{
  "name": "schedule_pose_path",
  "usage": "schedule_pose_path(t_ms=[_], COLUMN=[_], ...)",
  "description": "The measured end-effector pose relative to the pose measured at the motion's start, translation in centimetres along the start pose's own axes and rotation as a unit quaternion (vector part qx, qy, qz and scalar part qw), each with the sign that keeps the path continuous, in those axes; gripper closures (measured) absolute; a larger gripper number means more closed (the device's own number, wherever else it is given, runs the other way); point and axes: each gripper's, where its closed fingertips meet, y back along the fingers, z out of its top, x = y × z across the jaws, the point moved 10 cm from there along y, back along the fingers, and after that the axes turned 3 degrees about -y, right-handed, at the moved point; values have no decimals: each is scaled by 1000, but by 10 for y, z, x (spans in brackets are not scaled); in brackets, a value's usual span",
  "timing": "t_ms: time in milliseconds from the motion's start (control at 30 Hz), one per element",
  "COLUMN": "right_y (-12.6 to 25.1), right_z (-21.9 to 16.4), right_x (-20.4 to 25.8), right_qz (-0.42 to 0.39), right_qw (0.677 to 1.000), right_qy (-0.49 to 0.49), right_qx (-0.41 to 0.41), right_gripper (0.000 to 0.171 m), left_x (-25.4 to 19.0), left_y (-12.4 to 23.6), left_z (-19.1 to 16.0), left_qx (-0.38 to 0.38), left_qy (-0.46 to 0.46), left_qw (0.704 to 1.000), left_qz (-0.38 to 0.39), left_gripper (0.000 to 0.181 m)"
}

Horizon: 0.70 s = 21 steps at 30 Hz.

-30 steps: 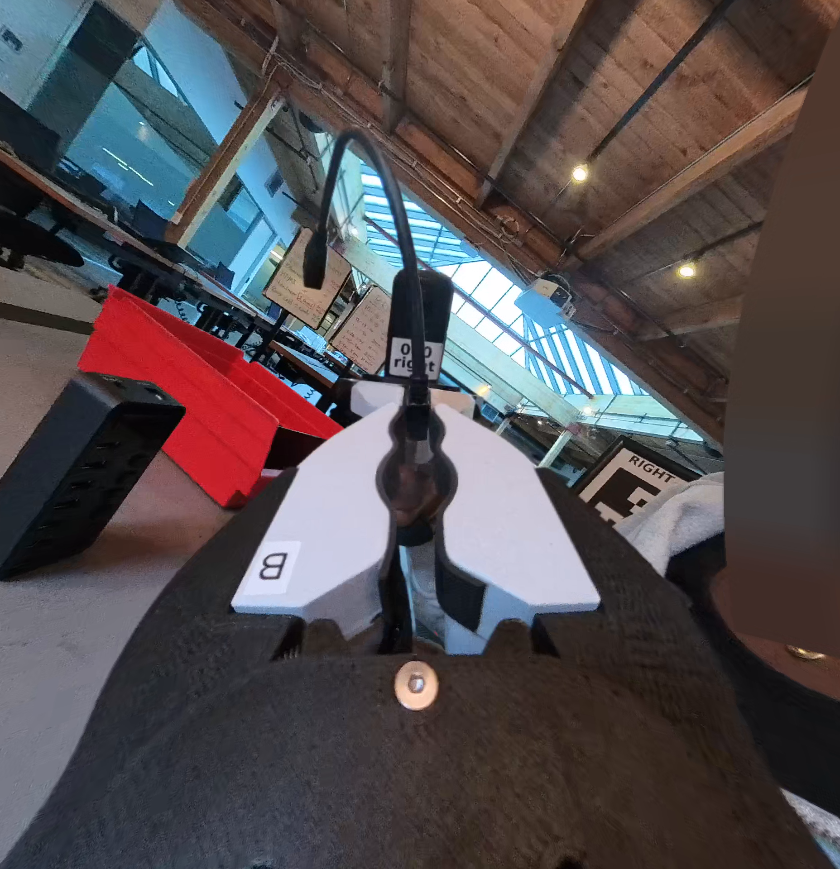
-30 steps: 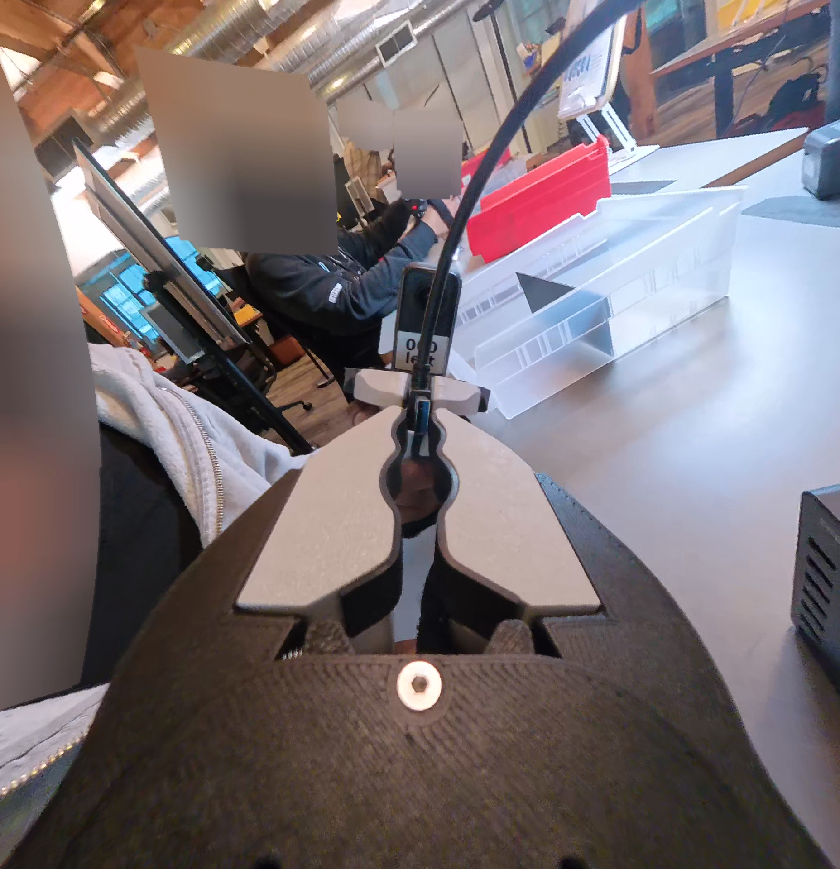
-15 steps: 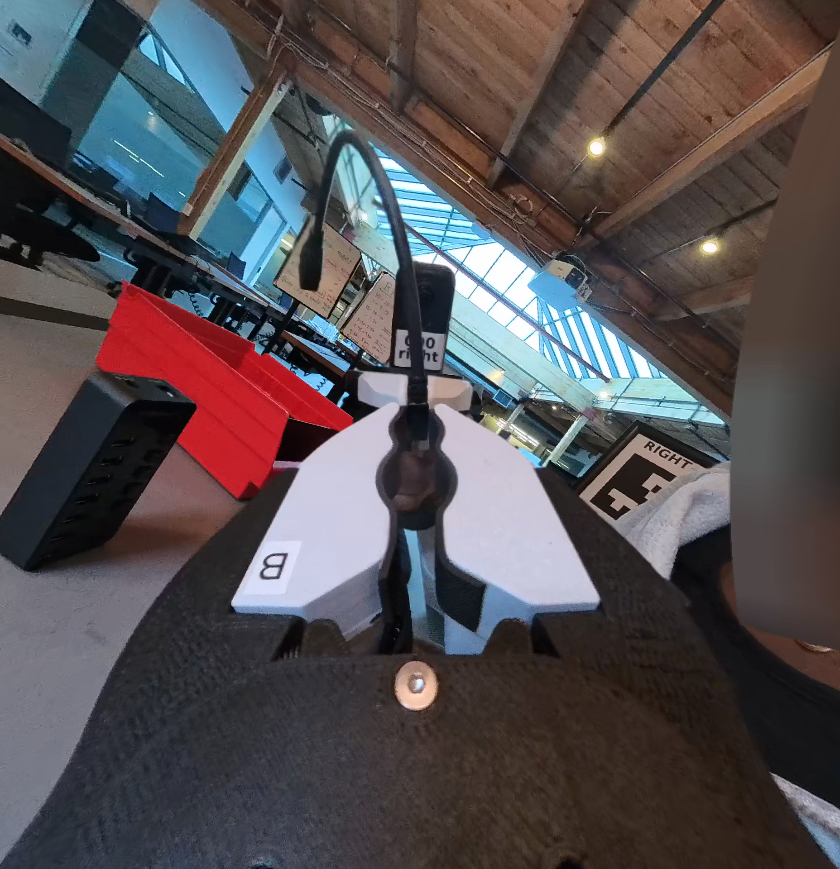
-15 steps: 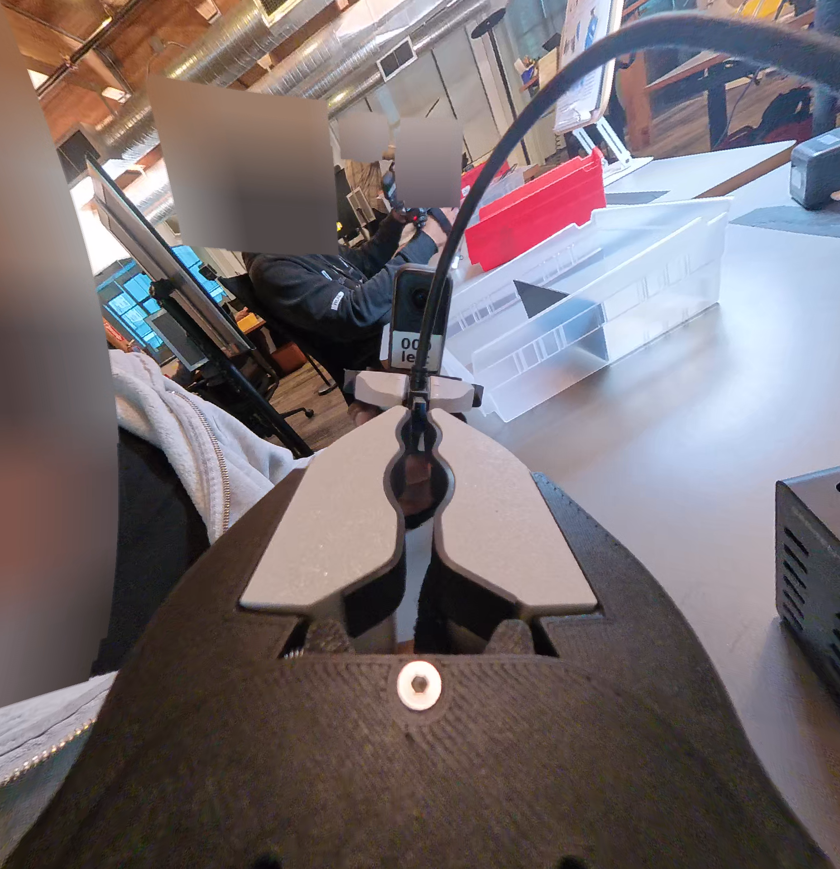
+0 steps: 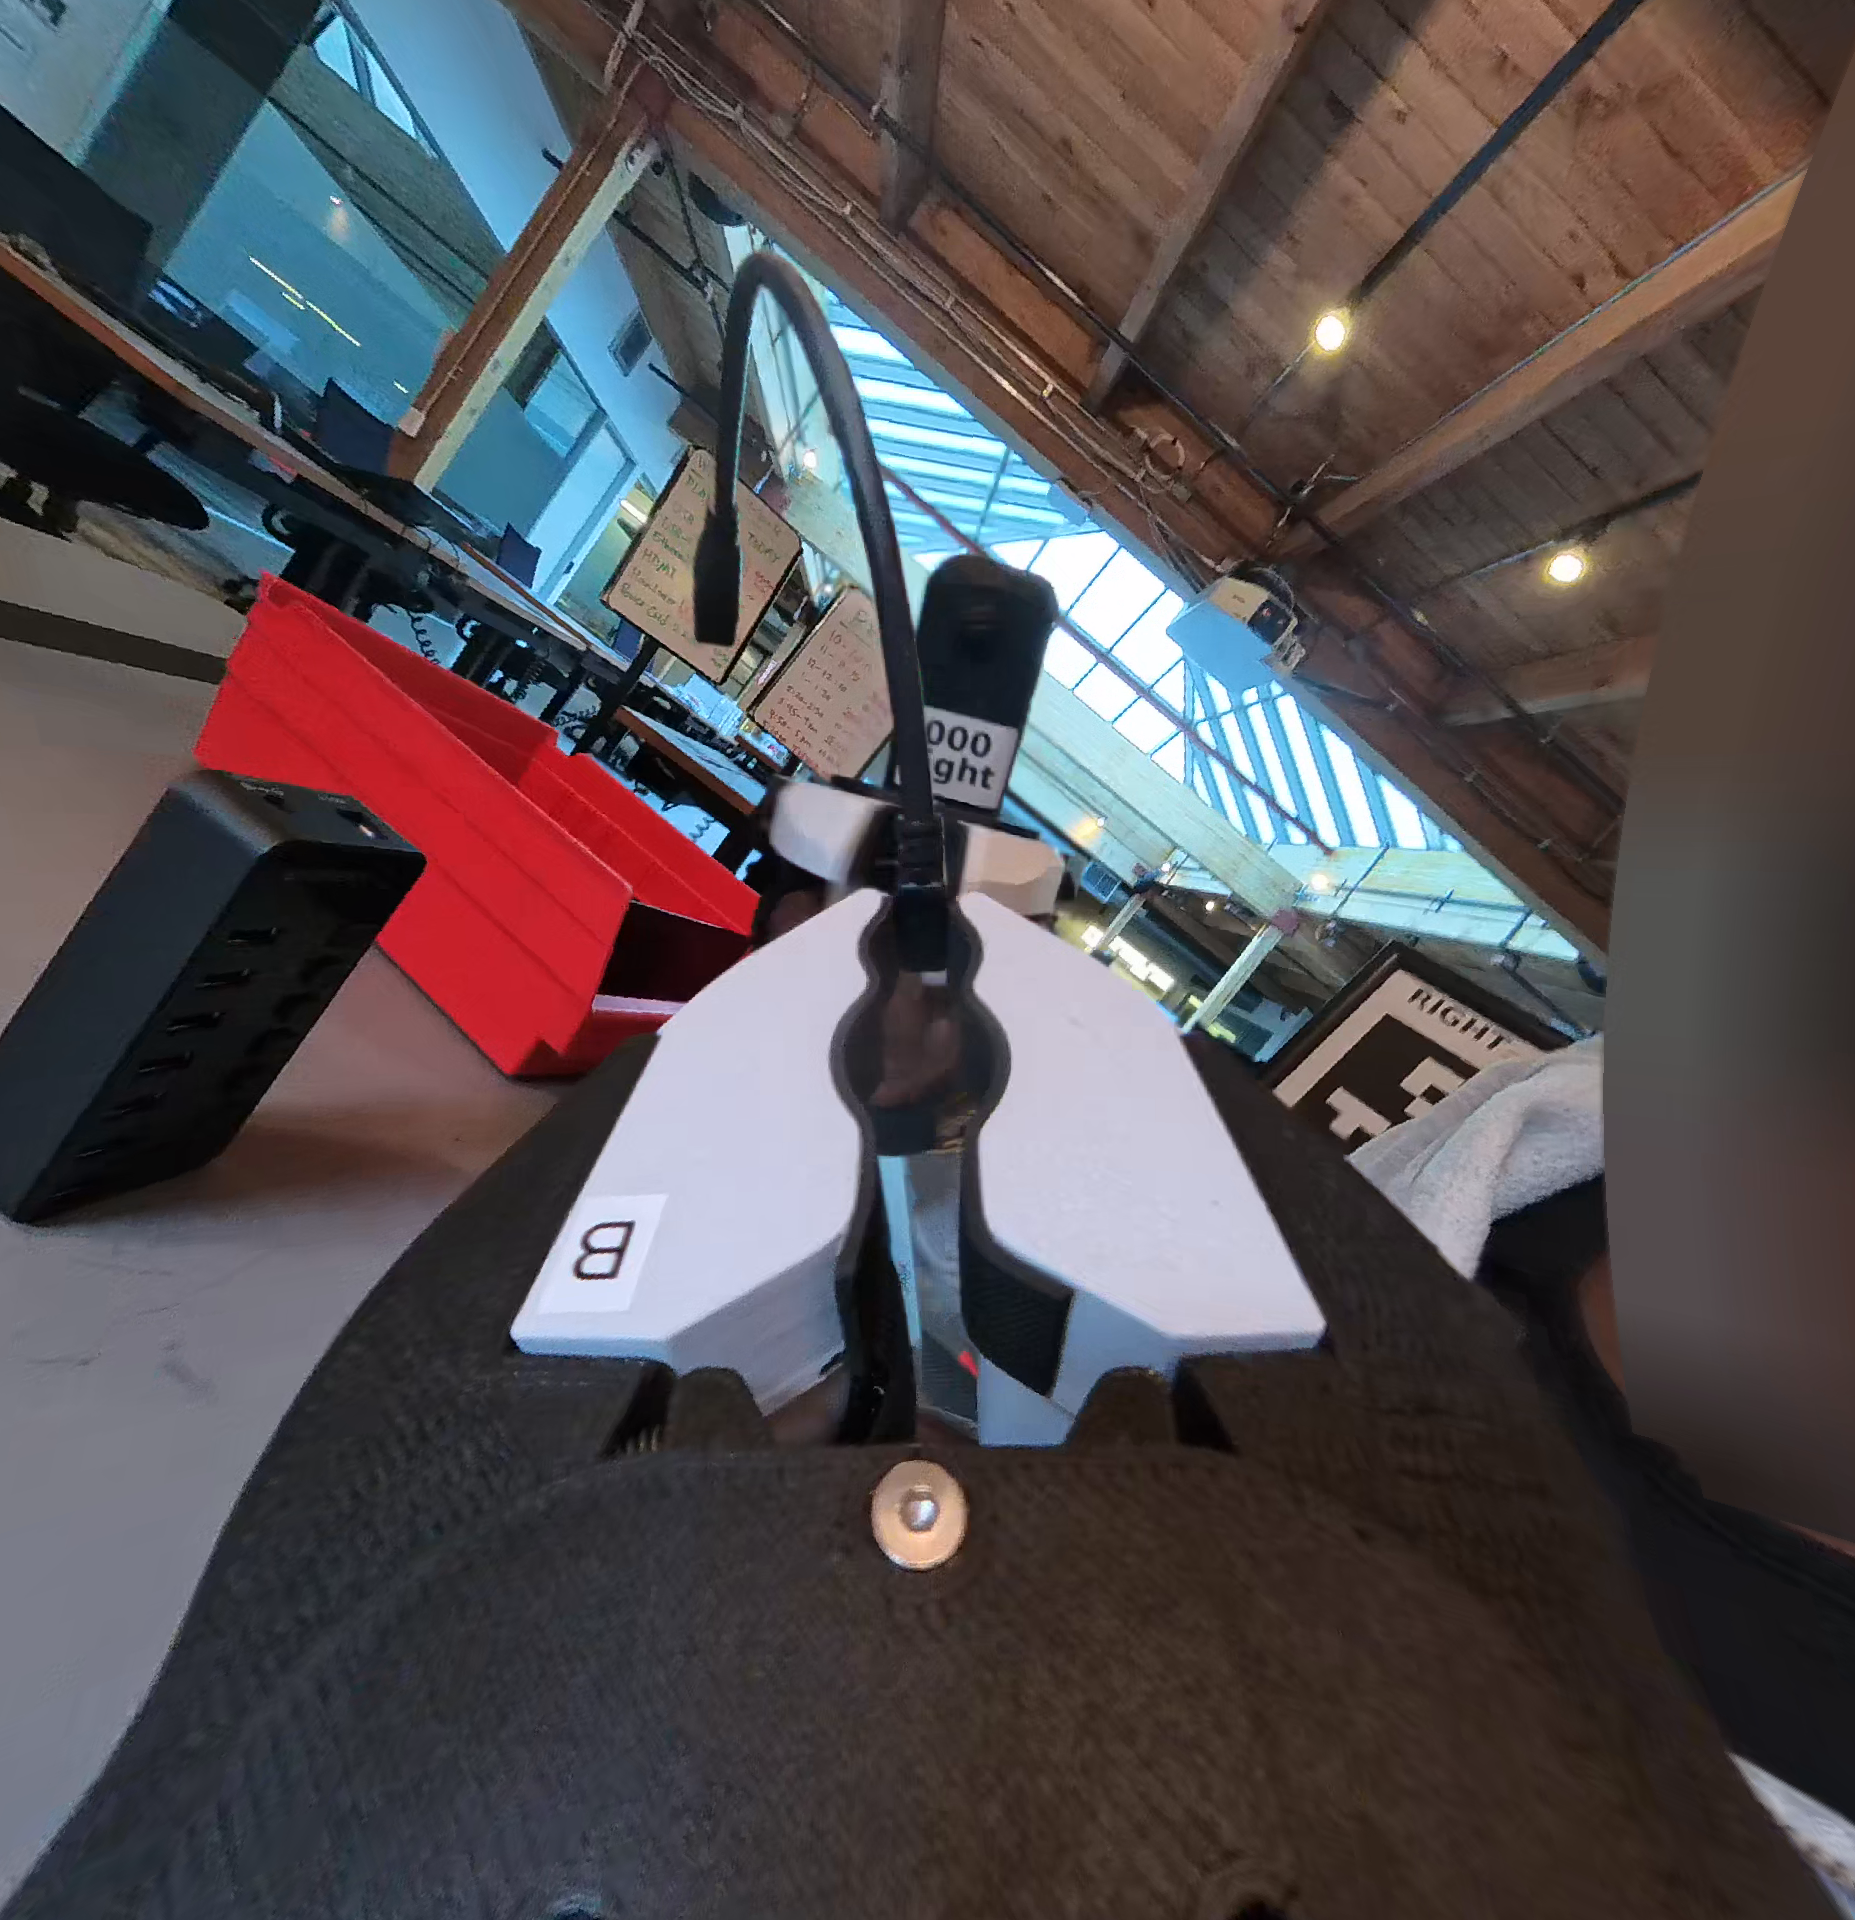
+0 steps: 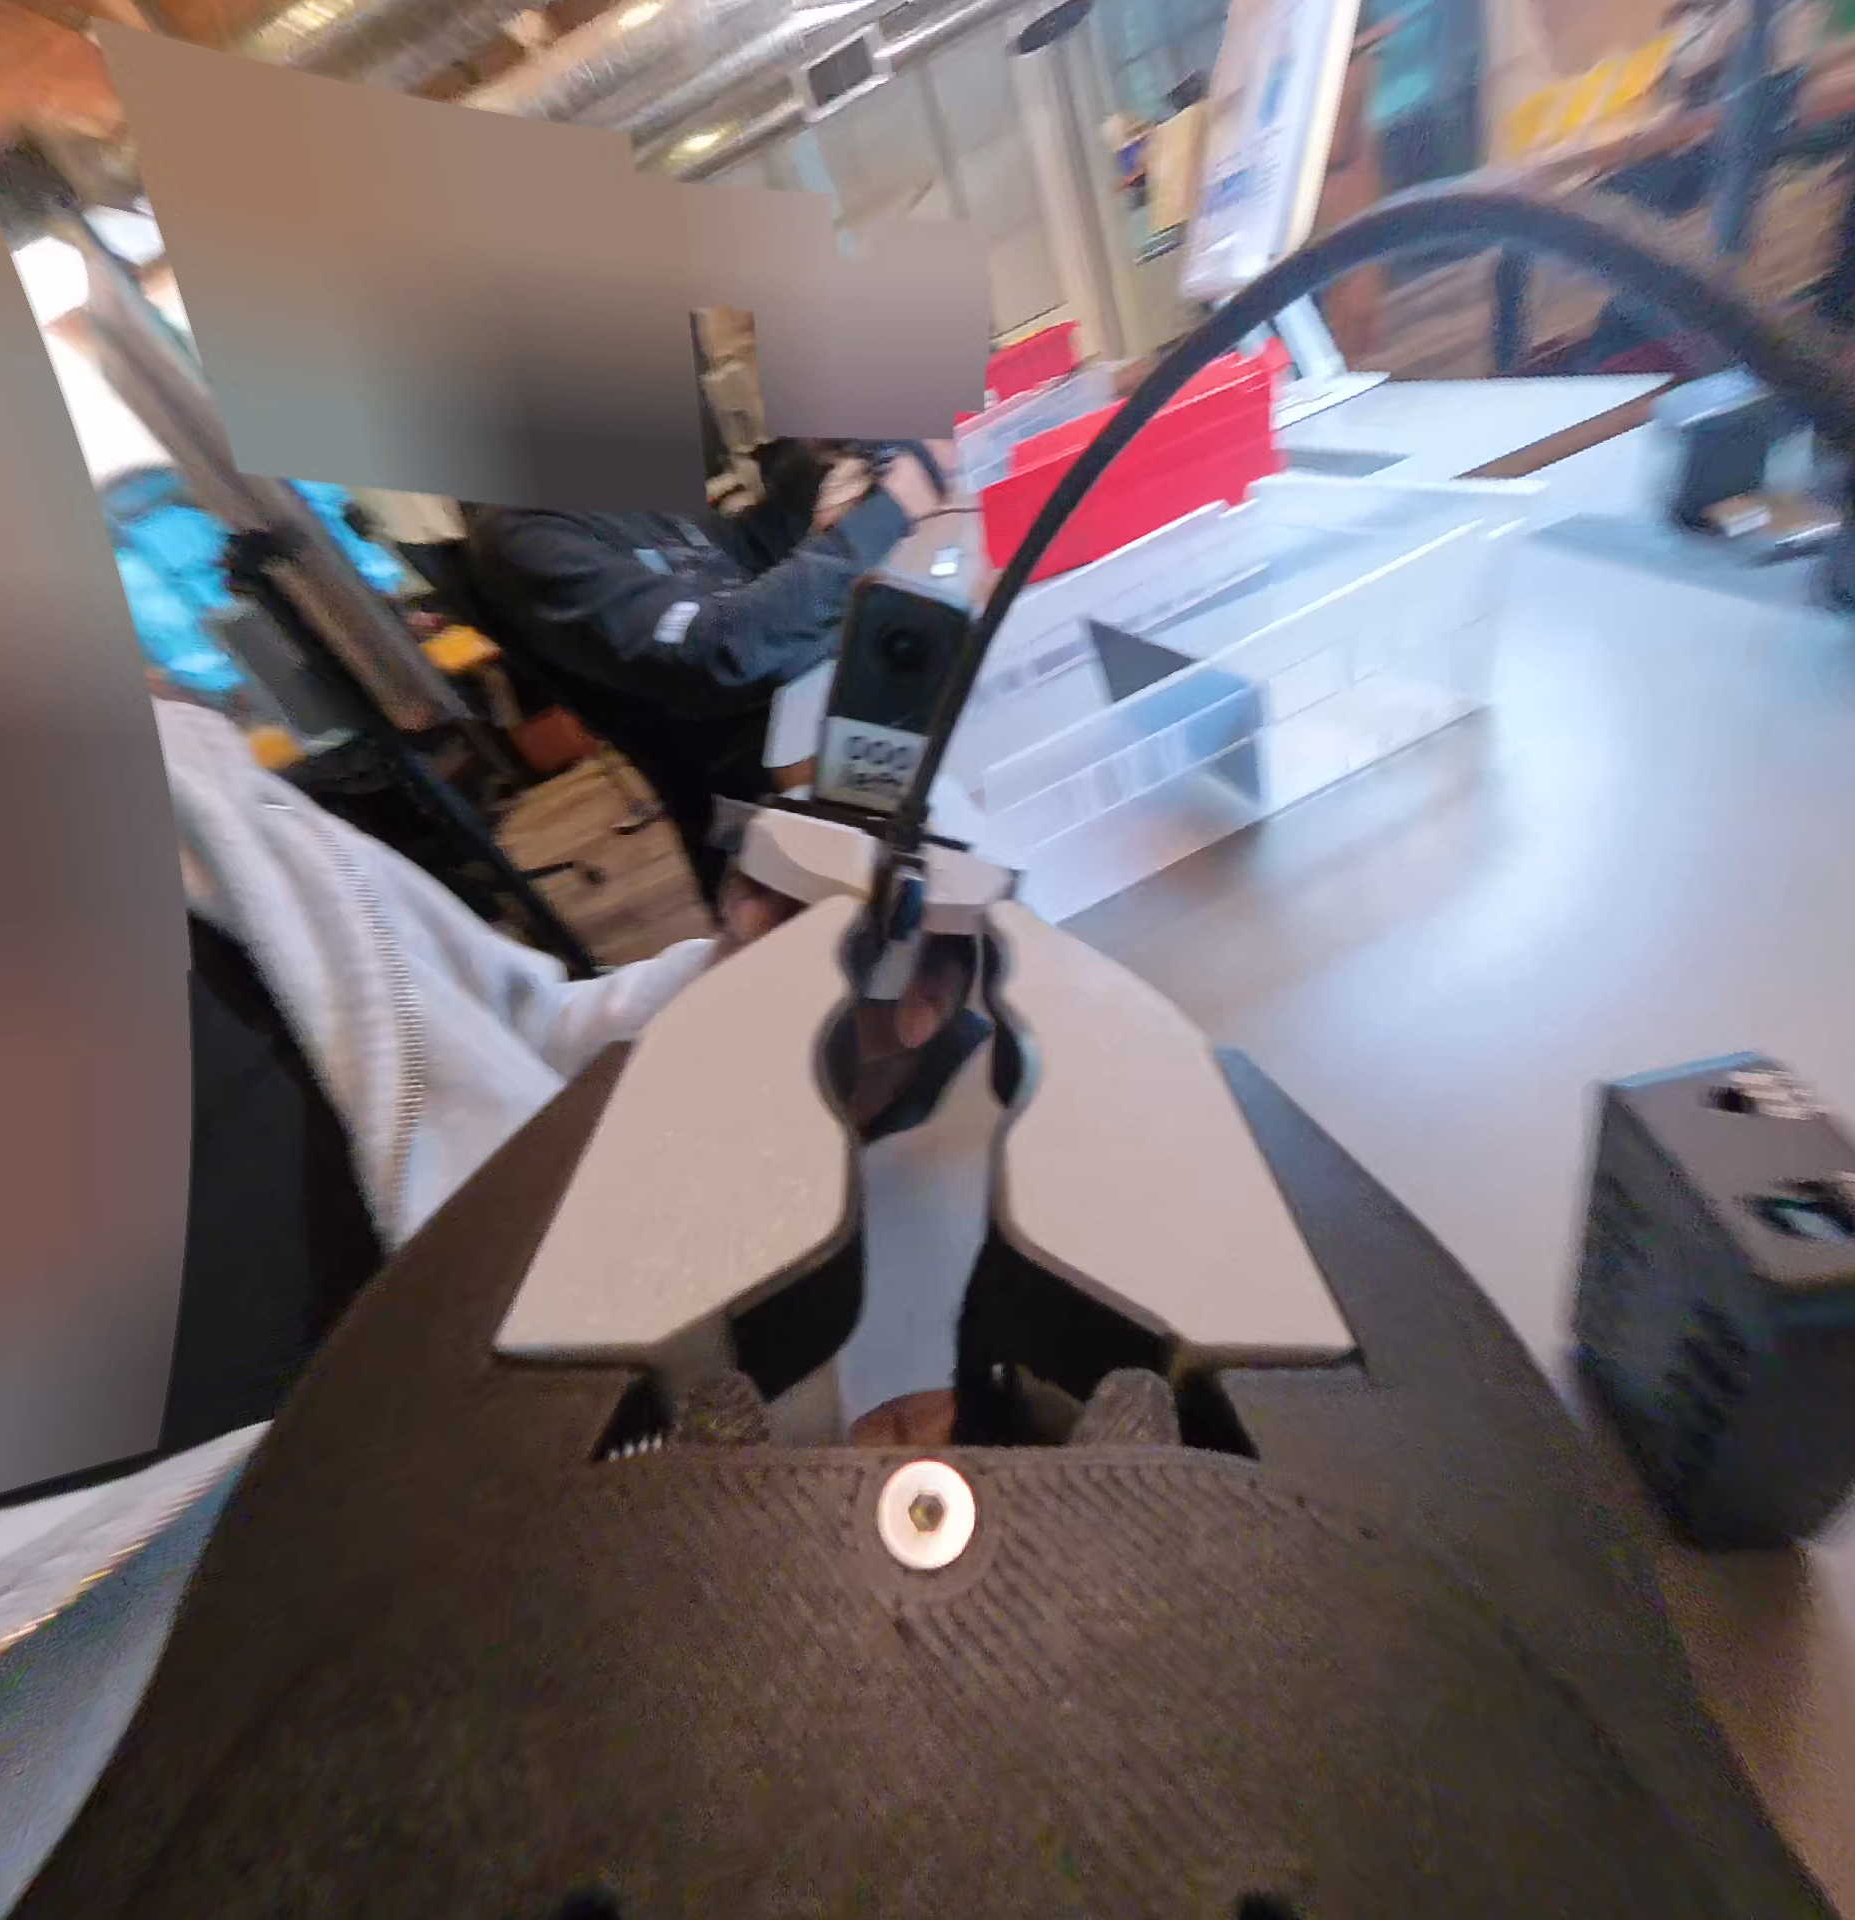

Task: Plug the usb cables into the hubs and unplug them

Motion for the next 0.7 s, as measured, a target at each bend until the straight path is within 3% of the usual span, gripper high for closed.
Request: schedule_pose_path(t_ms=[100,200,400,500,600,700], right_y=[16,26,20,14,8,-1], right_z=[-1,-18,-27,-15,-9,-8], right_x=[-13,-29,-68,-81,-89,-93], right_qz=[-169,-294,-336,-334,-316,-297], right_qw=[984,954,942,942,941,916], right_qy=[58,53,-1,22,65,136], right_qx=[-6,-30,6,31,106,233], right_gripper=[103,88,80,92,104,102], left_x=[7,15,21,23,26,30], left_y=[7,13,16,18,22,25], left_z=[2,1,-3,-2,-1,-2], left_qx=[-20,-39,-54,-53,-67,-78], left_qy=[27,54,87,75,79,96], left_qw=[999,998,995,995,994,991], left_qz=[16,23,17,31,45,48], left_gripper=[173,173,173,173,173,173])
